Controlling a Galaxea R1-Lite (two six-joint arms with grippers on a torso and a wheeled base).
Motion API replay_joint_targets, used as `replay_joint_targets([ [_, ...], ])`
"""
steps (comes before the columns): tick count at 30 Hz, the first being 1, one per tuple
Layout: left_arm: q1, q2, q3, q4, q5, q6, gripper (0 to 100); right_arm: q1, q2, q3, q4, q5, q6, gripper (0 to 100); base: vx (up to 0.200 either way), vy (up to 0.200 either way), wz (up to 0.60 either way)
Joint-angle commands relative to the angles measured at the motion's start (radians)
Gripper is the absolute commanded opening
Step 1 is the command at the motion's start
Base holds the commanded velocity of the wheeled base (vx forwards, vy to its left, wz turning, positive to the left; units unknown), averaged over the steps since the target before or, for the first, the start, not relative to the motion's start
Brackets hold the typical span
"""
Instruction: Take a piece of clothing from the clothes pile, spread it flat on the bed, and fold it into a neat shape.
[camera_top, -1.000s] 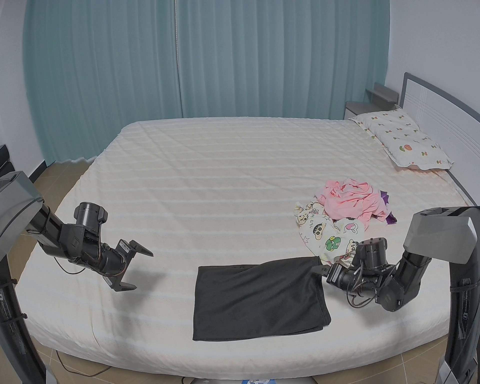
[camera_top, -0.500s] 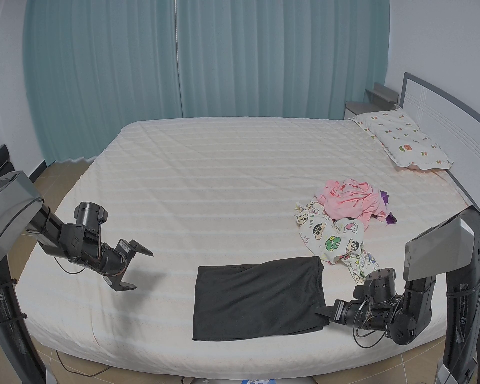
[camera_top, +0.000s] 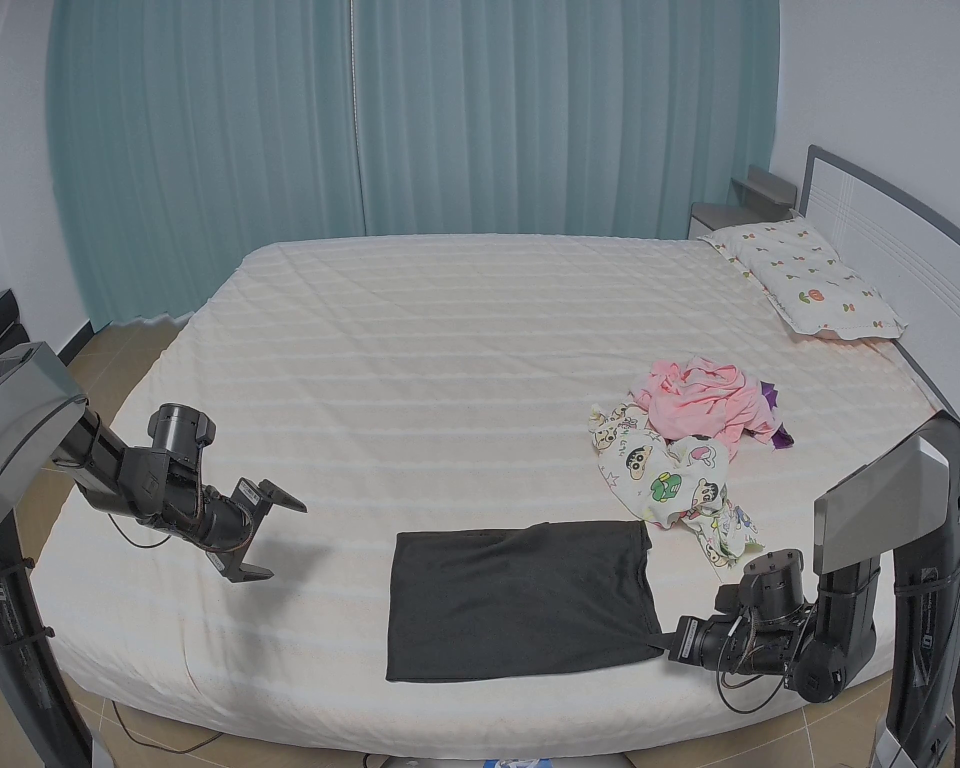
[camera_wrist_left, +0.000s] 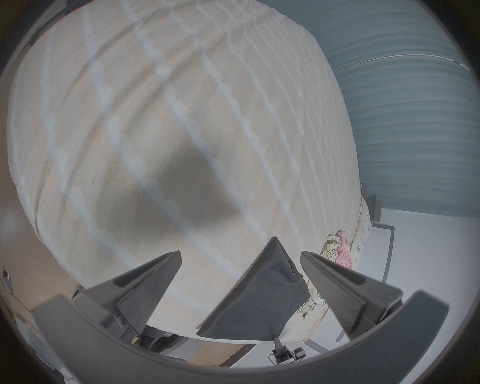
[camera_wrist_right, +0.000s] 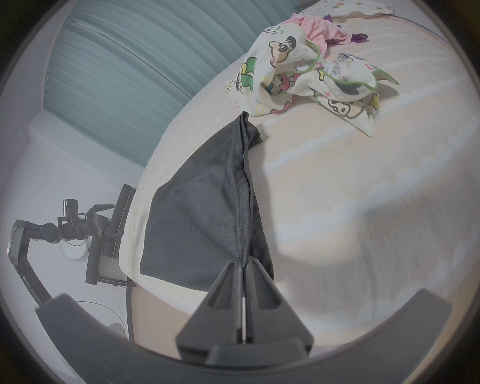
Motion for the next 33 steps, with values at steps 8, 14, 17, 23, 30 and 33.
replay_joint_targets([
  [8, 0.001, 0.001, 0.000, 0.000, 0.000, 0.000, 100, -0.030, 0.010, -0.026, -0.086, 0.008, -0.016, 100, 0.000, 0.000, 0.00],
  [14, 0.001, 0.001, 0.000, 0.000, 0.000, 0.000, 100, -0.040, 0.074, -0.176, -0.009, 0.007, -0.036, 100, 0.000, 0.000, 0.00],
  [17, 0.001, 0.000, 0.003, 0.000, 0.000, 0.001, 100, -0.036, 0.085, -0.215, 0.012, 0.008, -0.039, 100, 0.000, 0.000, 0.00],
  [23, 0.001, 0.000, 0.003, 0.000, 0.000, 0.003, 100, -0.036, 0.105, -0.277, 0.022, 0.010, -0.041, 100, 0.000, 0.000, 0.00],
  [30, 0.001, 0.000, 0.003, 0.000, 0.000, 0.003, 100, -0.031, 0.139, -0.365, 0.069, 0.042, -0.078, 100, 0.000, 0.000, 0.00],
  [33, 0.001, 0.000, 0.003, 0.000, 0.000, 0.003, 100, -0.028, 0.143, -0.406, 0.126, 0.080, -0.130, 100, 0.000, 0.000, 0.00],
])
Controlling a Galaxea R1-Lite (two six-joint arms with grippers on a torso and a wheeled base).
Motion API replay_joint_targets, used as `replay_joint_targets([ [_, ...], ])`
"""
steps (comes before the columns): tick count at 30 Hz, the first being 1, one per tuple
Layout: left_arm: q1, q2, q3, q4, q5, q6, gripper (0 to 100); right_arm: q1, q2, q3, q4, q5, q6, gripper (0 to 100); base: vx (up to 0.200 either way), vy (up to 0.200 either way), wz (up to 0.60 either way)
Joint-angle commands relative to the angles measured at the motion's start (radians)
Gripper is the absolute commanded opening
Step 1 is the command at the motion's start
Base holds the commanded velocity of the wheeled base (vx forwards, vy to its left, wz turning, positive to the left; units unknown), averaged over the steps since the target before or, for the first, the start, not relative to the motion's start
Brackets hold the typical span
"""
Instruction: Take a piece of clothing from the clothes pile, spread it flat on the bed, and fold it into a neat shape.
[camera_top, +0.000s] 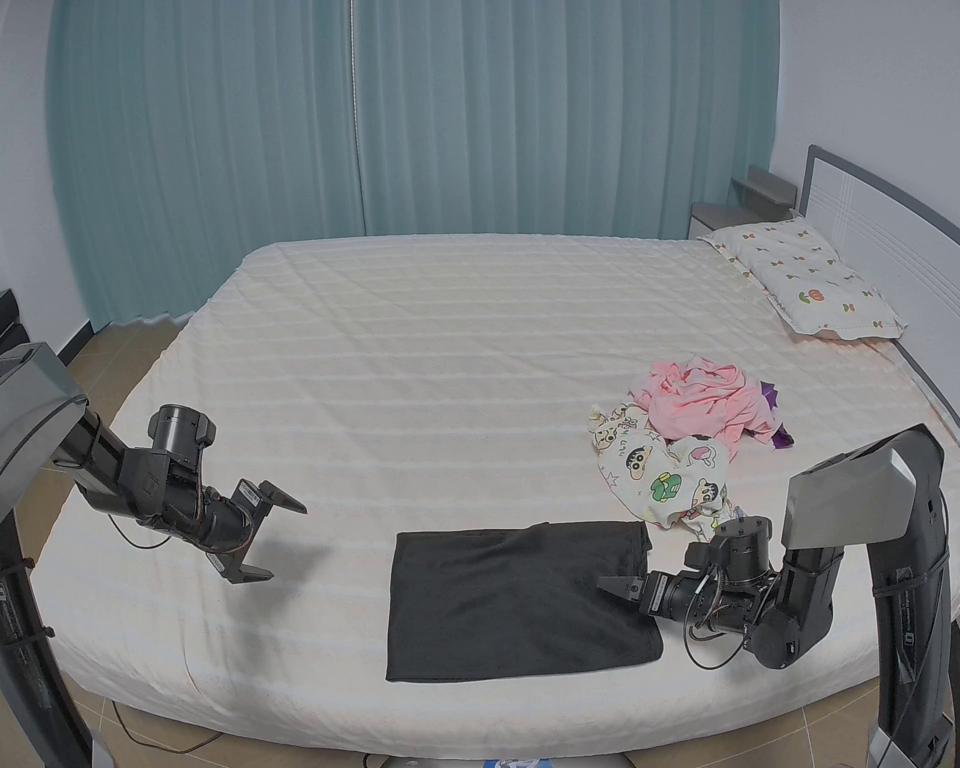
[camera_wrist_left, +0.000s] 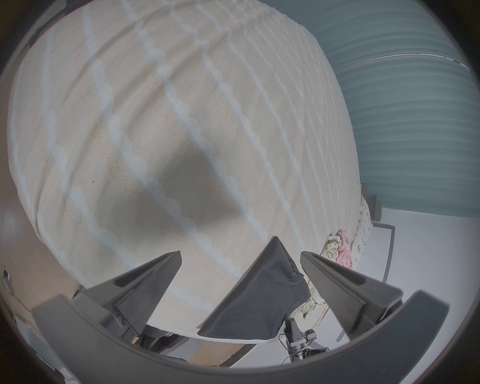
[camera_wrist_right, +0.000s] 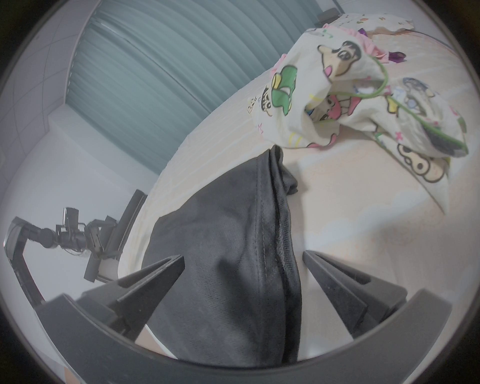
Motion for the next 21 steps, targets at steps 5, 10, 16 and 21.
replay_joint_targets([
  [5, 0.000, 0.000, 0.000, 0.000, 0.000, 0.000, 100, 0.025, 0.026, -0.101, 0.071, 0.068, -0.052, 100, 0.000, 0.000, 0.00],
  [10, 0.000, 0.000, 0.000, 0.000, 0.000, 0.000, 100, 0.051, 0.030, -0.141, 0.124, 0.087, -0.053, 100, 0.000, 0.000, 0.00],
  [16, 0.000, 0.000, 0.000, 0.000, 0.001, 0.000, 100, 0.065, 0.034, -0.165, 0.152, 0.107, -0.070, 0, 0.000, 0.000, 0.00],
  [21, 0.000, 0.000, 0.000, 0.000, 0.001, 0.000, 100, 0.064, 0.031, -0.156, 0.137, 0.108, -0.070, 0, 0.000, 0.000, 0.00],
])
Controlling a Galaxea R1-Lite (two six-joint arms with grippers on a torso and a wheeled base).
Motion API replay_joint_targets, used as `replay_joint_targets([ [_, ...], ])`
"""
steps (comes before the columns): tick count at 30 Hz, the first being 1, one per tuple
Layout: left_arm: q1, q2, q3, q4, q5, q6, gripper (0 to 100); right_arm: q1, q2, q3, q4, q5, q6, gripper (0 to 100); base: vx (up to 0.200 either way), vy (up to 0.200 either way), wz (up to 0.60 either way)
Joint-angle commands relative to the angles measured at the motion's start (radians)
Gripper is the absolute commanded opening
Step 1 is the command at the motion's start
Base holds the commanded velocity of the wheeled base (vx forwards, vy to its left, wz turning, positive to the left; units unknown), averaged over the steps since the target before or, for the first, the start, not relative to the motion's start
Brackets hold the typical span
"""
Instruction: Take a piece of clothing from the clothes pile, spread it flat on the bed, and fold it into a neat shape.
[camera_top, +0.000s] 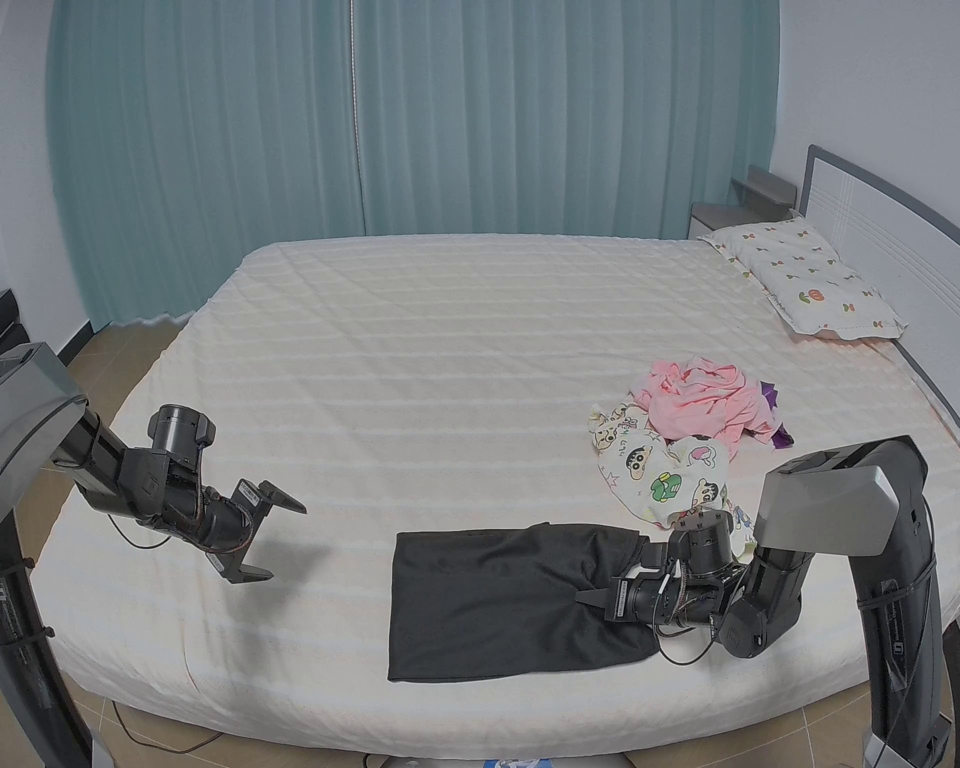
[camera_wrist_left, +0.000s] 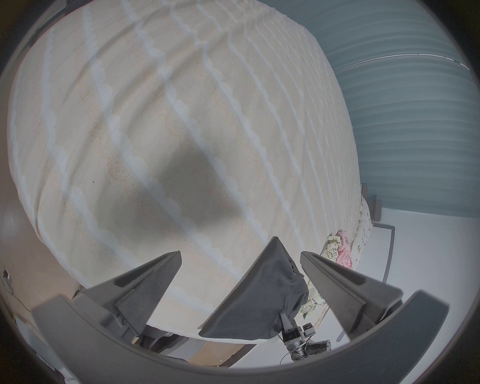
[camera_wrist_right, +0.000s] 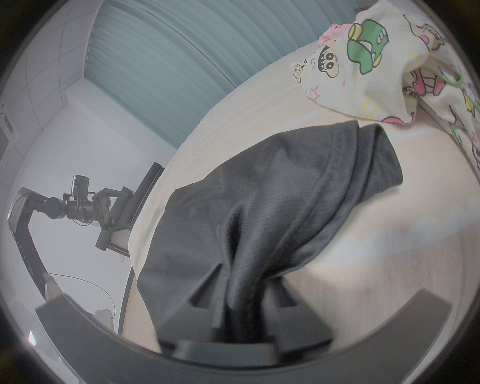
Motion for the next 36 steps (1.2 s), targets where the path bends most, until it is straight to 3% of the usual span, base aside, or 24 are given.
replay_joint_targets([
  [1, 0.000, 0.000, 0.000, 0.000, 0.001, 0.000, 100, 0.000, -0.002, 0.005, -0.011, 0.003, -0.001, 0, 0.000, 0.000, 0.00],
  [9, -0.002, 0.000, 0.000, 0.003, -0.001, 0.001, 100, -0.004, -0.082, 0.114, -0.066, 0.056, 0.010, 0, 0.000, 0.000, 0.00],
  [16, -0.002, 0.000, 0.000, 0.003, -0.001, 0.001, 100, -0.024, -0.100, 0.183, -0.129, 0.055, 0.010, 0, 0.000, 0.000, 0.00],
  [28, -0.002, 0.001, 0.000, 0.004, -0.001, 0.001, 100, -0.058, -0.103, 0.210, -0.168, 0.056, 0.010, 0, -0.200, 0.000, 0.00],
  [36, -0.002, 0.001, -0.005, 0.003, -0.001, 0.000, 100, -0.090, -0.097, 0.160, -0.168, 0.056, 0.010, 0, 0.000, 0.000, 0.00],
])
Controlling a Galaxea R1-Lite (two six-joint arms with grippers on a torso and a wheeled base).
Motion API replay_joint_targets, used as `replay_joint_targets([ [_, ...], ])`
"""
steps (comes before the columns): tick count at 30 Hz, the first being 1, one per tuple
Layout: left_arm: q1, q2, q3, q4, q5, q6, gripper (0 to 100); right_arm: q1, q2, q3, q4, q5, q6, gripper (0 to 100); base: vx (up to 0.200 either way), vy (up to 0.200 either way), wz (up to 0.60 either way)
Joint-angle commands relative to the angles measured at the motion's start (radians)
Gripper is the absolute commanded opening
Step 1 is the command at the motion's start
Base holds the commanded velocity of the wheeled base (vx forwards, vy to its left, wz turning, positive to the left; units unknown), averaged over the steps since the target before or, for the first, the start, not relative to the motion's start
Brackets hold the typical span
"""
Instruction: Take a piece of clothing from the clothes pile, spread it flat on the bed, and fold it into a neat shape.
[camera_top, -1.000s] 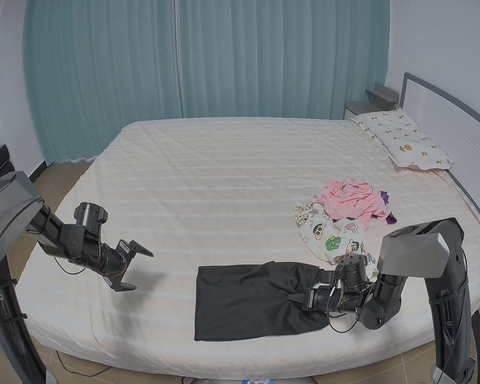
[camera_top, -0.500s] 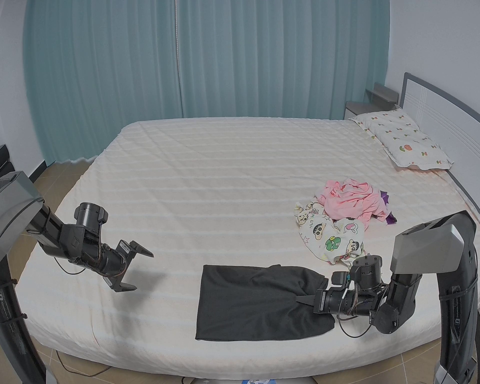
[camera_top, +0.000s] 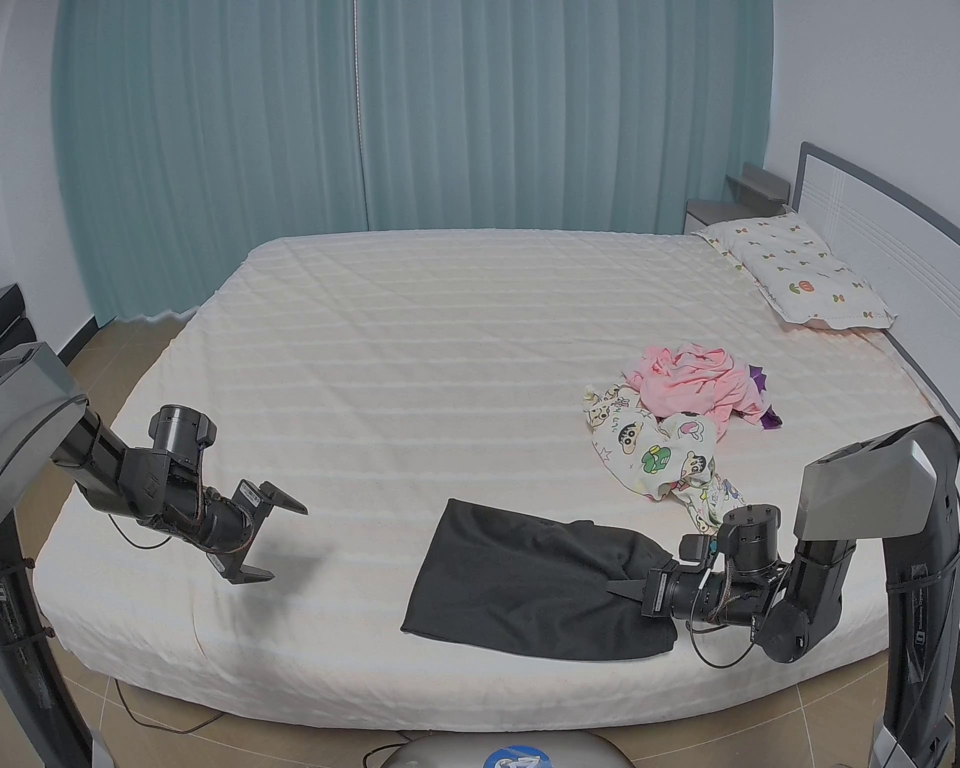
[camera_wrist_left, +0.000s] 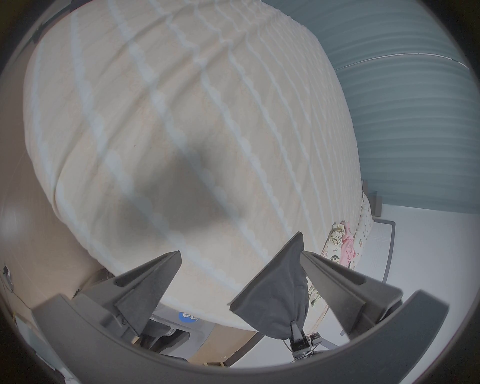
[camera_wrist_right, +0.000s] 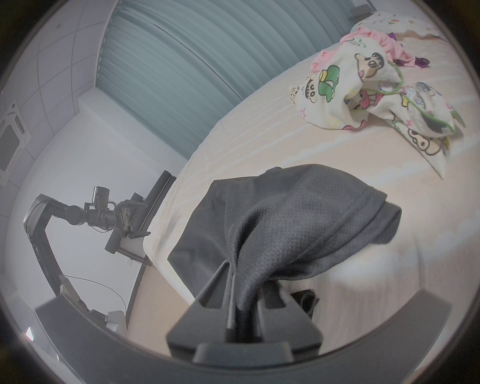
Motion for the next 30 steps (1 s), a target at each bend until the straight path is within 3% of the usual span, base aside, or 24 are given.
replay_joint_targets([
  [1, 0.000, 0.001, -0.005, 0.000, 0.000, -0.008, 100, -0.026, 0.004, -0.039, 0.002, 0.000, 0.000, 0, 0.000, 0.000, 0.00],
  [7, 0.000, 0.001, -0.010, 0.002, 0.005, -0.008, 100, -0.046, 0.002, -0.060, 0.010, 0.002, -0.003, 0, 0.000, 0.000, 0.00],
  [30, -0.001, 0.001, -0.009, 0.002, 0.006, -0.008, 100, -0.115, -0.079, -0.046, 0.002, 0.054, -0.010, 0, 0.000, -0.200, 0.00],
])
